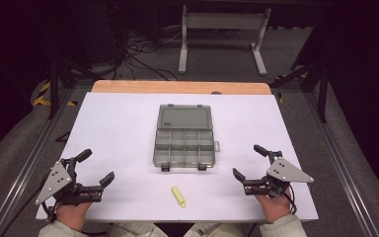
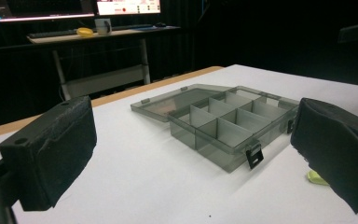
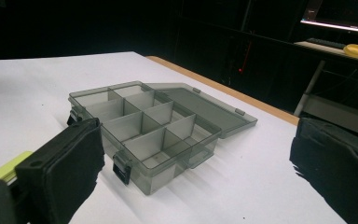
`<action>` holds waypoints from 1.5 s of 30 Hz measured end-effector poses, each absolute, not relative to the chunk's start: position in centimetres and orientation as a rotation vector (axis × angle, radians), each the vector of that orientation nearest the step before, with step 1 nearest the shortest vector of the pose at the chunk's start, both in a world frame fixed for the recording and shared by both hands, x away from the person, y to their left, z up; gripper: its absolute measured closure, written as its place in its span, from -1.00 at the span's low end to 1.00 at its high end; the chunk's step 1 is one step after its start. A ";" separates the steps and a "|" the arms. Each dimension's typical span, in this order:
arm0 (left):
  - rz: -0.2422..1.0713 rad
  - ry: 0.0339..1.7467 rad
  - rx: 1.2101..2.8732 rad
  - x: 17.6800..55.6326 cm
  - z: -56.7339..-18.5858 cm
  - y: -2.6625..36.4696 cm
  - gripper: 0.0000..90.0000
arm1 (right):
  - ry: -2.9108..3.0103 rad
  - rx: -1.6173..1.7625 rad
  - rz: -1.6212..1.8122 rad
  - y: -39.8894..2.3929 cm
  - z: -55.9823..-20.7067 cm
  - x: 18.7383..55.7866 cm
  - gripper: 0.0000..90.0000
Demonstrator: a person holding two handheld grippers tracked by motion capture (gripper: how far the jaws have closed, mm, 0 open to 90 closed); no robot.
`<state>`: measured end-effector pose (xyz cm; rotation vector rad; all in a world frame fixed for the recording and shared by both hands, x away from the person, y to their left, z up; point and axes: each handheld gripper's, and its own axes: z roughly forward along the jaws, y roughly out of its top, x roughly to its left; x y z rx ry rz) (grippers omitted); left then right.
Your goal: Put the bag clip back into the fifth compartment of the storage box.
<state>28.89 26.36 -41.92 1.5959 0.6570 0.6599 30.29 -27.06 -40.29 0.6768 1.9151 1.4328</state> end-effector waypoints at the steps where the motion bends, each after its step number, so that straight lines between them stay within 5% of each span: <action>1: 0.660 0.657 1.596 28.9 -41.9 26.4 -0.96 | 1.915 0.677 1.433 -27.1 -40.3 30.3 -0.94; 23: 0.629 0.652 1.604 29.1 -41.9 26.1 -0.94 | 1.933 0.678 1.430 -26.9 -40.5 30.4 -0.93; 45: 0.565 0.530 1.661 31.1 -39.6 20.5 -0.94 | 1.944 0.685 1.429 -26.8 -40.6 30.5 -0.93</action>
